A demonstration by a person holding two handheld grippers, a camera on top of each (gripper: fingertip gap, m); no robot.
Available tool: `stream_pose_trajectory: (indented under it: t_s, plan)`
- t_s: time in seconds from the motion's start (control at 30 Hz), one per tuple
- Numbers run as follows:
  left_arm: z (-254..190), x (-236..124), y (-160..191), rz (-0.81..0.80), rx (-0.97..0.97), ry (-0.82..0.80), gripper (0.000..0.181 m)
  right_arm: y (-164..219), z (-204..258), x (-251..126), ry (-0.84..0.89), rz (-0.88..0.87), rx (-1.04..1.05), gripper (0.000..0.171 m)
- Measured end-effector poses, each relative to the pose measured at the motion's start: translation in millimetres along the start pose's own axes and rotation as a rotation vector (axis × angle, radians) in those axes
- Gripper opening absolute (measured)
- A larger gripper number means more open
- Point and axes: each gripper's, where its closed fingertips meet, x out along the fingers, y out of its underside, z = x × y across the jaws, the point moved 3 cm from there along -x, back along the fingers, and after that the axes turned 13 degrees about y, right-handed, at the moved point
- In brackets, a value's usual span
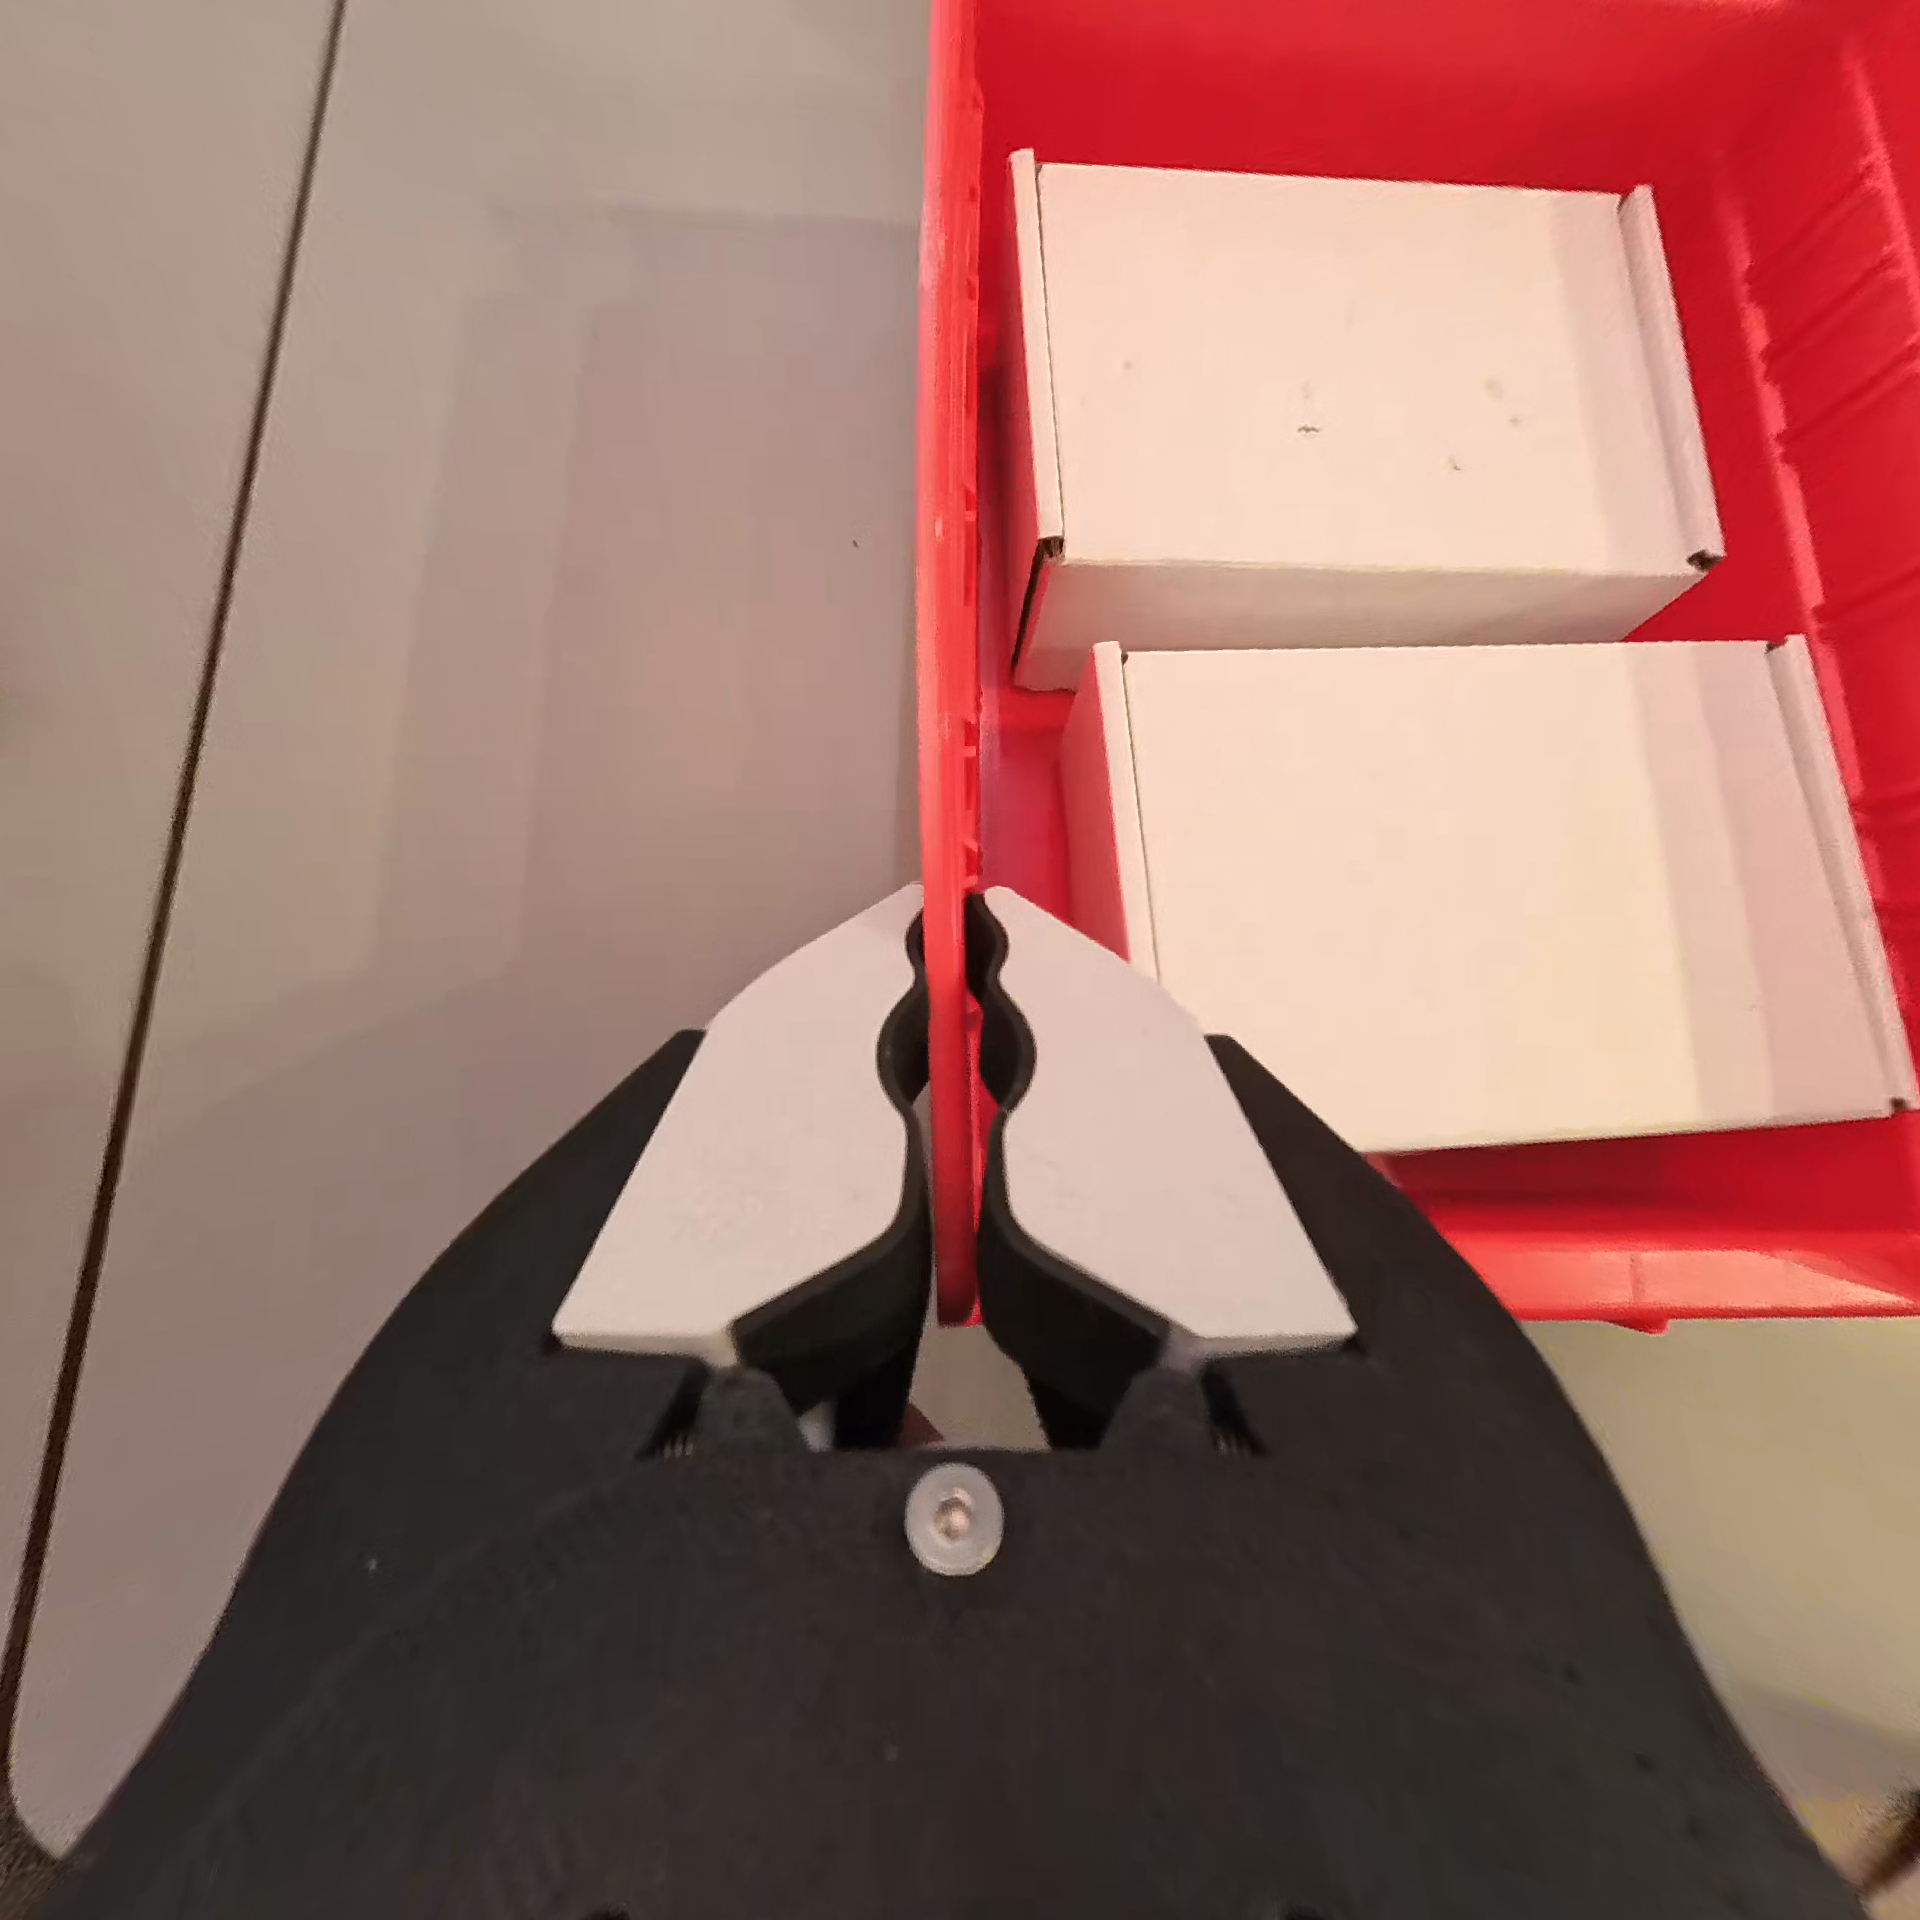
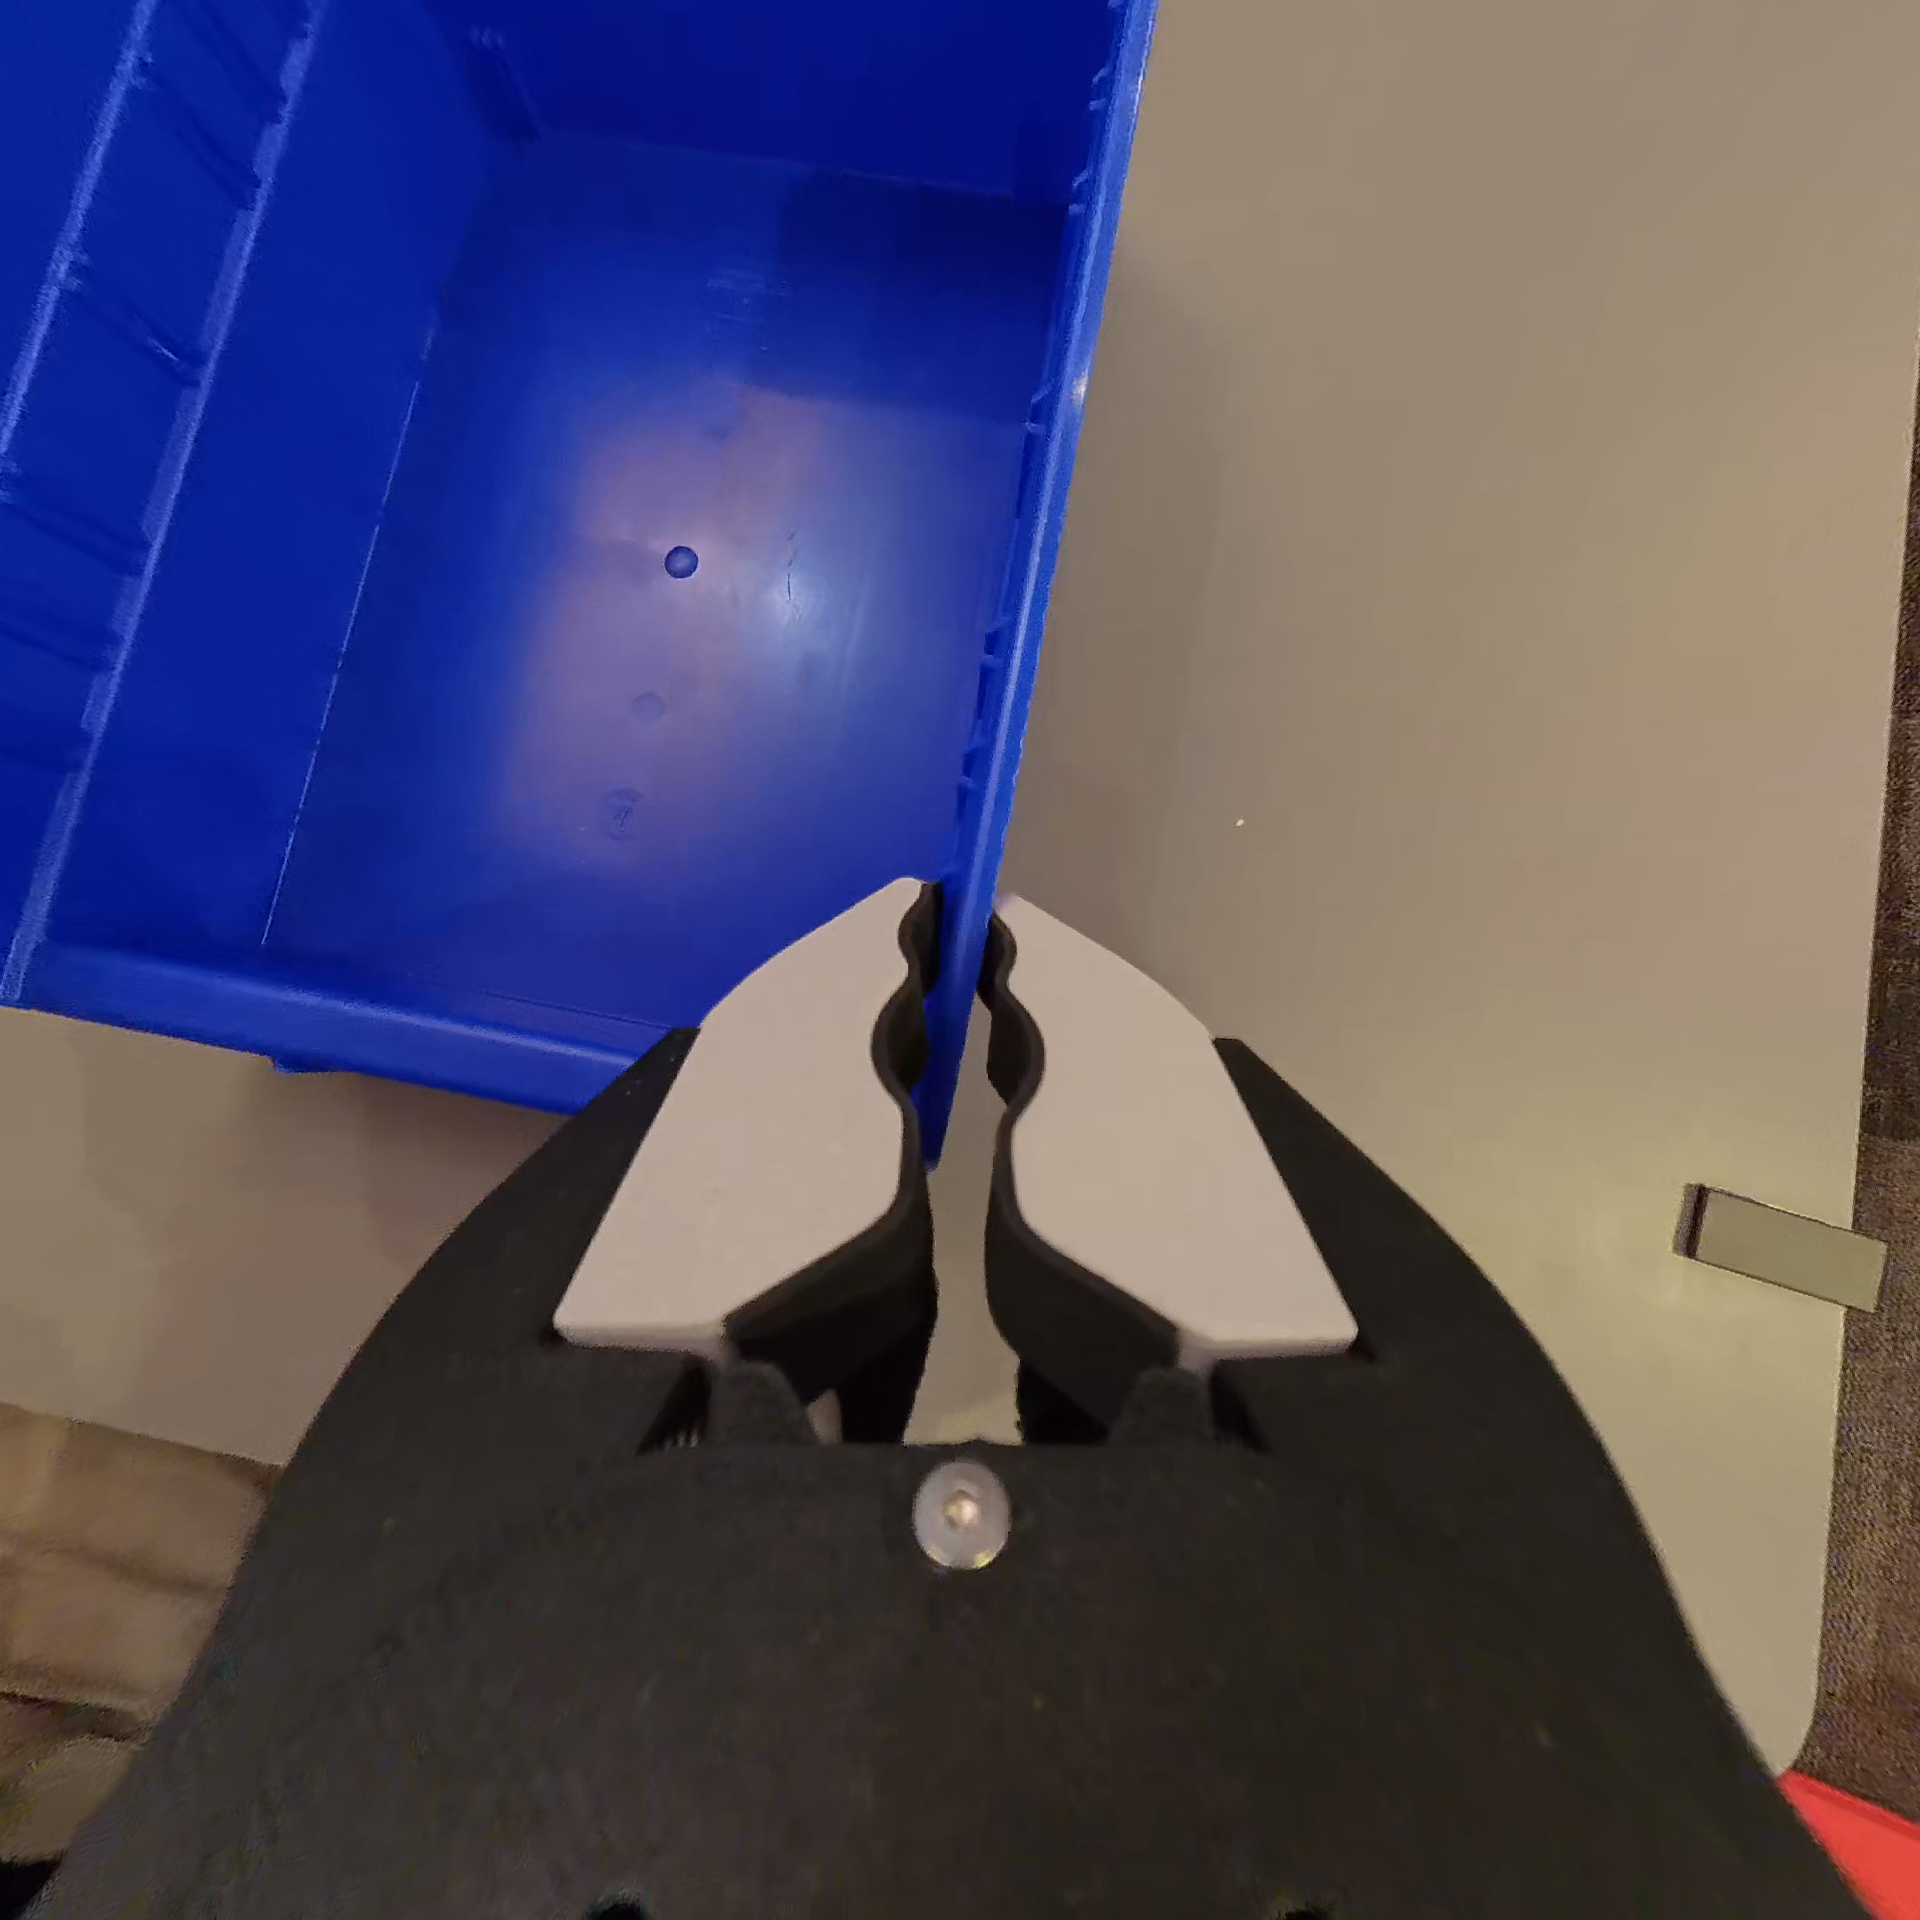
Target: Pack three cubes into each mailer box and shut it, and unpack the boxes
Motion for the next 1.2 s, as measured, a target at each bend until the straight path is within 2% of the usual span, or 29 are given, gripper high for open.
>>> stream_pose_trajectory:
  t_s: [0.03, 0.27, 0.63, 0.67, 0.77, 0.97, 1.1, 1.2]
  plan:
    - [1.0, 1.8, -3.1, -0.003, -0.002, -0.003, 0.003, 0.9, -1.3, -0.5, -0.001, 0.001, 0.006, 0.005]
    - [12.0, 13.7, -16.4, -0.002, 0.005, 0.03, 0.003, 10.7, -12.2, -5.5, 0.013, -0.009, 0.078, 0.003]
    - [21.2, 15.7, -19.8, -0.008, 0.034, 0.076, 0.003, 7.1, -4.2, 2.2, 0.045, -0.048, 0.132, 0.006]
    - [20.6, 16.0, -19.6, -0.022, 0.022, 0.091, 0.005, 7.4, -2.5, 3.3, 0.045, -0.045, 0.136, 0.007]
    - [22.0, 17.8, -11.7, -0.006, 0.012, 0.09, 0.033, 3.4, -0.7, 0.9, 0.037, -0.088, 0.177, 0.011]
    - [21.1, -5.2, -29.0, -0.1, 0.092, 0.04, 0.05, -12.3, -3.4, -25.3, 0.146, -0.193, 0.122, 0.046]
    - [12.1, -22.9, -40.4, -0.147, 0.219, 0.01, 0.059, -28.0, 19.2, -54.4, 0.14, -0.293, 0.057, 0.043]
    - [-0.3, -30.2, -40.9, -0.091, 0.348, 0.0, 0.063, -39.2, 53.1, -70.4, 0.08, -0.354, -0.009, 0.041]
